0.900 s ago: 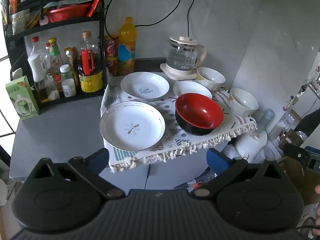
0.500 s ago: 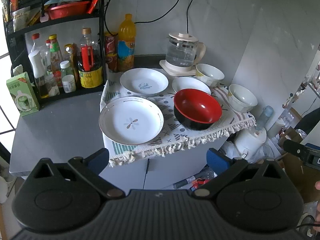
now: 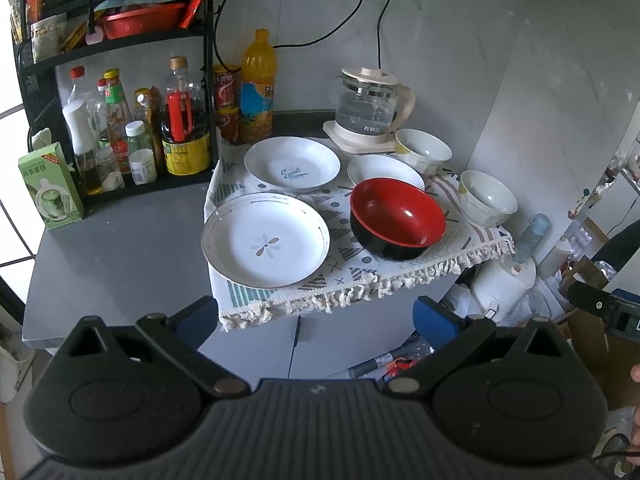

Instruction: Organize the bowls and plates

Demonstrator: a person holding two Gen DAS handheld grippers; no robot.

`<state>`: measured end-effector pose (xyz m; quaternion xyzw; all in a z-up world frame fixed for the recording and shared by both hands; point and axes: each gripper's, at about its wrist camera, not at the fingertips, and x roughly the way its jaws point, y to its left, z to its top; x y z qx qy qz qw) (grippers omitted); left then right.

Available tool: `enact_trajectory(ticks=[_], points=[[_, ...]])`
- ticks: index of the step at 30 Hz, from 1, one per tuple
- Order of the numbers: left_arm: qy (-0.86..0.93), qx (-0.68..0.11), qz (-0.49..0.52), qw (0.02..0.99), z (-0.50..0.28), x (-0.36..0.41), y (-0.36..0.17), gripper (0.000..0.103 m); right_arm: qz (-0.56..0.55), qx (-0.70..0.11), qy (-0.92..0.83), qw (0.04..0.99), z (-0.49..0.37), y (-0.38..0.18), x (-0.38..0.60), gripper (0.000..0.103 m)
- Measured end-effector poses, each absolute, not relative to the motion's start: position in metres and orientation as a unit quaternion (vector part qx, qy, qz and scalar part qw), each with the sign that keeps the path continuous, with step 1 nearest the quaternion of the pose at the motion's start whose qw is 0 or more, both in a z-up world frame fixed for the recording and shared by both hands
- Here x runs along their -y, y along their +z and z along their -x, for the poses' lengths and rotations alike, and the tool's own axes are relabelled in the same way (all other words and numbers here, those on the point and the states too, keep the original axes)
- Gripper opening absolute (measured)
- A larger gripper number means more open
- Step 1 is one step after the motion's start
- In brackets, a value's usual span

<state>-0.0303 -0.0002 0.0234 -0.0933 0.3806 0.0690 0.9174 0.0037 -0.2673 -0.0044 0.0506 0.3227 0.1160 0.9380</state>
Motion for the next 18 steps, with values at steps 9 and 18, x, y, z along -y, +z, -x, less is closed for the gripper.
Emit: enact_trajectory(ticks=[9,18], points=[[0.069,-0.387,0.091,0.915,0.025,0.003,0.02,0.102,-0.065,-0.314,0.117,0.94,-0.006,-0.006,0.267,0.103],[0.068,-0.39,0.096,0.913,0.014,0.002,0.017,0.102,-0.068,-0.314,0.116,0.94,-0.01,-0.01,0.269,0.103]])
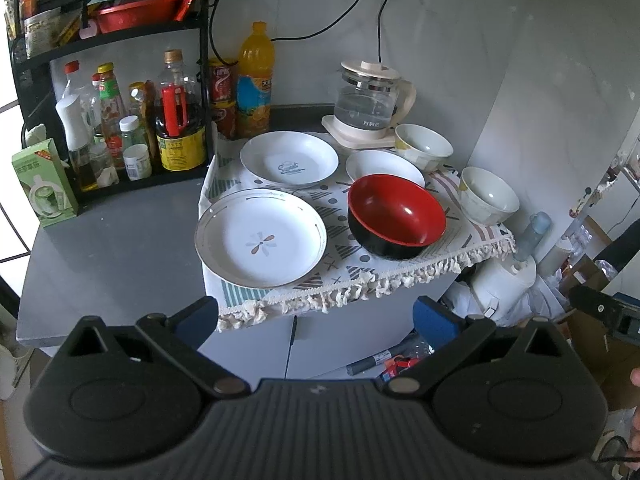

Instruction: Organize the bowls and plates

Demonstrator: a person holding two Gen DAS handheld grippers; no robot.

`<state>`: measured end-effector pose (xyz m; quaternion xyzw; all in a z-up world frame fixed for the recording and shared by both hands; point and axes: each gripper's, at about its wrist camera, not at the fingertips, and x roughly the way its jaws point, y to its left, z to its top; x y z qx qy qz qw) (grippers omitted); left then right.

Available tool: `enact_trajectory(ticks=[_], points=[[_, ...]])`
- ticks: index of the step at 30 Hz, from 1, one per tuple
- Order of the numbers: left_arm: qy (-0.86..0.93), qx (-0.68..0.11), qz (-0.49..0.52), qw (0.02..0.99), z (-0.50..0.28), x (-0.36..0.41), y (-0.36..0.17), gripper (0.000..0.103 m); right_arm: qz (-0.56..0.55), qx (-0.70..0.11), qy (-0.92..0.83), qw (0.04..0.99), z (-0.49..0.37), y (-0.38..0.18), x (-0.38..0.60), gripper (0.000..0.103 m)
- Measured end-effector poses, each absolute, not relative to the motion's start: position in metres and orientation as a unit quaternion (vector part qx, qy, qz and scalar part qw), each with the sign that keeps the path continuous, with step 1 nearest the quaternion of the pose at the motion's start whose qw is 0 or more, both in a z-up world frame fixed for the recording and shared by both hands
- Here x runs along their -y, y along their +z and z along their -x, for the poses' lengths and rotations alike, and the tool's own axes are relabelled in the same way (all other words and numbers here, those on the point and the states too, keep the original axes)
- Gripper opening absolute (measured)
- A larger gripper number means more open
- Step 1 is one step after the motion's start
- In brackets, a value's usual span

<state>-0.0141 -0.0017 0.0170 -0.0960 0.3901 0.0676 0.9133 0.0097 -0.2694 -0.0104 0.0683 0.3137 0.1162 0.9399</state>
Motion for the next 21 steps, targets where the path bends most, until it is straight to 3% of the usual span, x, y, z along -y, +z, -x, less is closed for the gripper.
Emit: enact_trajectory(ticks=[21], points=[[0.051,-0.415,0.102,0.903,-0.084,0.009,-0.005,0.102,-0.094,-0.332,0.101,0.933,-0.08,-0.028,0.283,0.103]])
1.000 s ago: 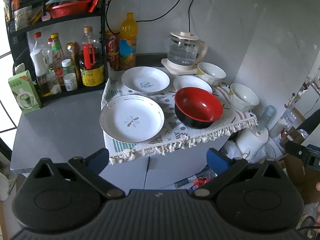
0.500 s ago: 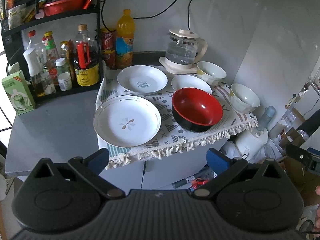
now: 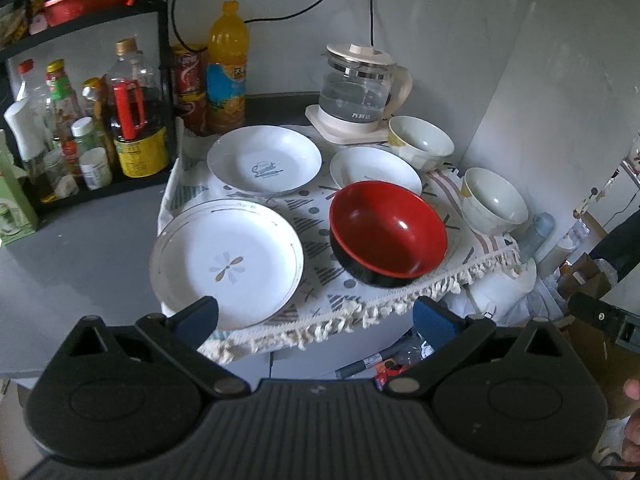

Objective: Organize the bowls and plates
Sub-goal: 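Move both grippers to the large white bowl and close on its rim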

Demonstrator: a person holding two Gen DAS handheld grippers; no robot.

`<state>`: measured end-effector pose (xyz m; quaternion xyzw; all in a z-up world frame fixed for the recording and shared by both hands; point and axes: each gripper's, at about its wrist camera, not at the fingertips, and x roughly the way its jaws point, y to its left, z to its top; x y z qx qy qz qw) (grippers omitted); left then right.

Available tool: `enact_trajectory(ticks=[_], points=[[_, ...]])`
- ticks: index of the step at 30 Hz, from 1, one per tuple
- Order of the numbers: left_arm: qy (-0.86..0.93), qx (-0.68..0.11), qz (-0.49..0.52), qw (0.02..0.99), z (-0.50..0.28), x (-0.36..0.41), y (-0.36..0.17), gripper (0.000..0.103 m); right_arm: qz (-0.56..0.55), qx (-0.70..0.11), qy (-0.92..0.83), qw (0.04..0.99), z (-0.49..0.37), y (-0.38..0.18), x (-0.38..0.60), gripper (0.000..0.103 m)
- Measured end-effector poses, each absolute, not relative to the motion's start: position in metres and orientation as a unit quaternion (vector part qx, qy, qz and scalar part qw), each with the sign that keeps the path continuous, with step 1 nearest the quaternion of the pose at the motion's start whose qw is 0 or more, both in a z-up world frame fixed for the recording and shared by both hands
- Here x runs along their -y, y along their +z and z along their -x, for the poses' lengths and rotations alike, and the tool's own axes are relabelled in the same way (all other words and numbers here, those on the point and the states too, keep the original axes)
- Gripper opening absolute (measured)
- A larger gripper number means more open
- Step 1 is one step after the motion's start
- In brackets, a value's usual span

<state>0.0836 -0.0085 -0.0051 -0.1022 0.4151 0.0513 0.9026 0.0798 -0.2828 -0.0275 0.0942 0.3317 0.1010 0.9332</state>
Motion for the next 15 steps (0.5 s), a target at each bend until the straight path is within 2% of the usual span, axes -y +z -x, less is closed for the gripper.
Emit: enact_trajectory(ticks=[15], points=[[0.038,-0.441,0.091,0.892,-0.187,-0.002,-0.014,0.102,-0.099,-0.348,0.073,0.929,-0.165,-0.028,0.269,0.103]])
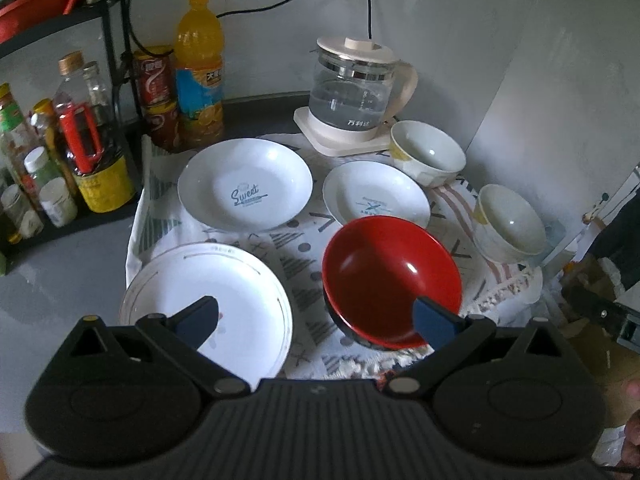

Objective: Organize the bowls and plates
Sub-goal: 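Move both grippers to the large white bowl and close on its rim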

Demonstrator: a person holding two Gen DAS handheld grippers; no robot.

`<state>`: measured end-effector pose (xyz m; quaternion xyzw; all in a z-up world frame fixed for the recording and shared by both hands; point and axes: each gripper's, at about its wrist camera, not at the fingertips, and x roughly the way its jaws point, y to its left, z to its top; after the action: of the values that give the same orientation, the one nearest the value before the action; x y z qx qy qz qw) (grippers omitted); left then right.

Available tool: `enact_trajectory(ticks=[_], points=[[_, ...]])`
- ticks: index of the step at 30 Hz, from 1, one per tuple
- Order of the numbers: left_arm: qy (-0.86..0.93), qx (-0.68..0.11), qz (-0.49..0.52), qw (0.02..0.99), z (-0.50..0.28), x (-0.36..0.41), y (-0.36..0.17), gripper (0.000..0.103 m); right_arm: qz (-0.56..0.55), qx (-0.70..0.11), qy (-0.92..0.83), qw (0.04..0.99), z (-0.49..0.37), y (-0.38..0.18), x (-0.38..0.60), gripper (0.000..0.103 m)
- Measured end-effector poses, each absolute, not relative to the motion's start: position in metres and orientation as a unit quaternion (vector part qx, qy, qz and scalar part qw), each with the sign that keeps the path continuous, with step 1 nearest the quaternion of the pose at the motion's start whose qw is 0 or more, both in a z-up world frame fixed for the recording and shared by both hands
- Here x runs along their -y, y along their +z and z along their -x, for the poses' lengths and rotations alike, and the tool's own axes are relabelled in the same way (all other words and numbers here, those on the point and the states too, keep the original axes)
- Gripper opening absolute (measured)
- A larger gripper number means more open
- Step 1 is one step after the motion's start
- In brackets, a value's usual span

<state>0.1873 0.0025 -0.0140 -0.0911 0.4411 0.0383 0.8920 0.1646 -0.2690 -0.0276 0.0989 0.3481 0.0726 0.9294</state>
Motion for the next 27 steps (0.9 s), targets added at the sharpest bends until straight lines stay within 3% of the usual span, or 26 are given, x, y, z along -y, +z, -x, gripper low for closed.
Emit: enact_trajectory(ticks=[14,27], points=[[0.028,-0.475,0.075,0.877,-0.262,-0.004,-0.028,0.102,-0.127,-0.374,0.013,0.919,-0.222,-0.048,0.269,0.103],[0.022,-0.47,0.09,0.878,-0.338,0.047,-0.031,0.102,-0.138,-0.393,0.015,0.909,-0.285,-0.075,0.319,0.102]])
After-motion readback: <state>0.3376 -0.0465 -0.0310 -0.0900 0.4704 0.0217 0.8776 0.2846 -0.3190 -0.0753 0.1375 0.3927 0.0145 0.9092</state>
